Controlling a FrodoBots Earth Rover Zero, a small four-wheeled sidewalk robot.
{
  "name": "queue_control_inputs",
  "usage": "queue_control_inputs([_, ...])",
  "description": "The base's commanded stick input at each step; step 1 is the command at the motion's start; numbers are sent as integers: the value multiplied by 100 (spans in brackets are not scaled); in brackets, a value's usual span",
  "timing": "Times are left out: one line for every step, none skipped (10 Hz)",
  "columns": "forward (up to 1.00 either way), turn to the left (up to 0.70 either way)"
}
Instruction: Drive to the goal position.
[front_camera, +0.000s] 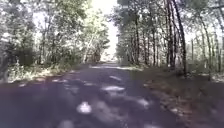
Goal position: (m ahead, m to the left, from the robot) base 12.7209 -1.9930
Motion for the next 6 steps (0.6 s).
queue_control_inputs([45, 0])
queue_control_inputs([45, 0])
queue_control_inputs([45, 0])
queue_control_inputs([45, 0])
queue_control_inputs([45, 0])
queue_control_inputs([45, 0])
